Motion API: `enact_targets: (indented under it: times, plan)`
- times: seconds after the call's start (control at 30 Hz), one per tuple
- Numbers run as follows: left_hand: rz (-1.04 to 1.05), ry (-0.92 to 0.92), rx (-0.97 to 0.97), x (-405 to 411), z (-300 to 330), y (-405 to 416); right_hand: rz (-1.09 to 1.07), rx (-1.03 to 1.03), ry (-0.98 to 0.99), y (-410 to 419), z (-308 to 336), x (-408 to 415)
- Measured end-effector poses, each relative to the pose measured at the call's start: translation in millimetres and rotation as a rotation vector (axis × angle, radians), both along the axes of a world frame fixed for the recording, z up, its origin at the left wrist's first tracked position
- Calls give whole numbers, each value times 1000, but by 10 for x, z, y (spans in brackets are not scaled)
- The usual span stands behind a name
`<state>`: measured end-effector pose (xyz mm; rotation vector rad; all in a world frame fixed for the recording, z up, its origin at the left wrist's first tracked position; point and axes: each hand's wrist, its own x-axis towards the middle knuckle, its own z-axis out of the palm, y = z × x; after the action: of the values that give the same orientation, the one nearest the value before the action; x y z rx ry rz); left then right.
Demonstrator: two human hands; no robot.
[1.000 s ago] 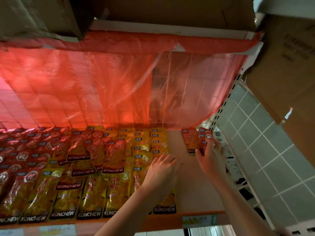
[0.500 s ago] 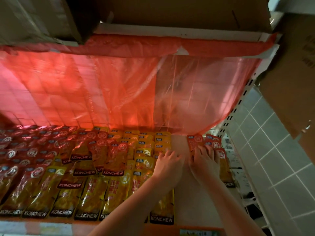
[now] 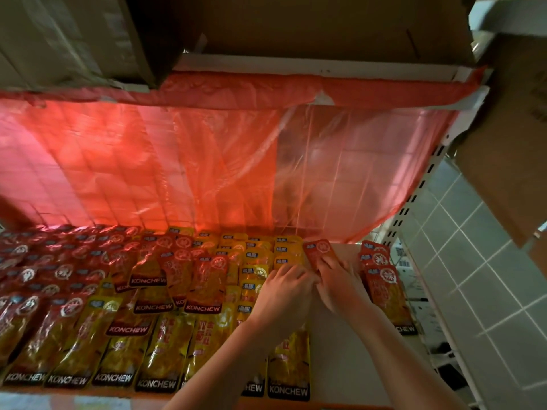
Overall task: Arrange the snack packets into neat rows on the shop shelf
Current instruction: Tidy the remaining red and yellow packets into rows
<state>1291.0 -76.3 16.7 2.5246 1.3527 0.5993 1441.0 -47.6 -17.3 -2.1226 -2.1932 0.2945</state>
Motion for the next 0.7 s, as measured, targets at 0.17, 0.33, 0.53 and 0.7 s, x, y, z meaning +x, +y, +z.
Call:
enact_targets:
  times: [0.17, 0.33, 0.53, 0.7]
  plan:
    - [29, -48, 28, -217, -10, -22, 63, -4, 123, 13, 58, 33]
    - [89, -97, 87, -464, -39, -41, 43, -25, 180, -26, -3, 110]
    - [198, -95, 119, -808, -42, -51, 22, 33, 207, -21, -29, 96]
    - [450, -127, 203, -1213, -45, -81, 13, -100, 207, -11, -14, 90]
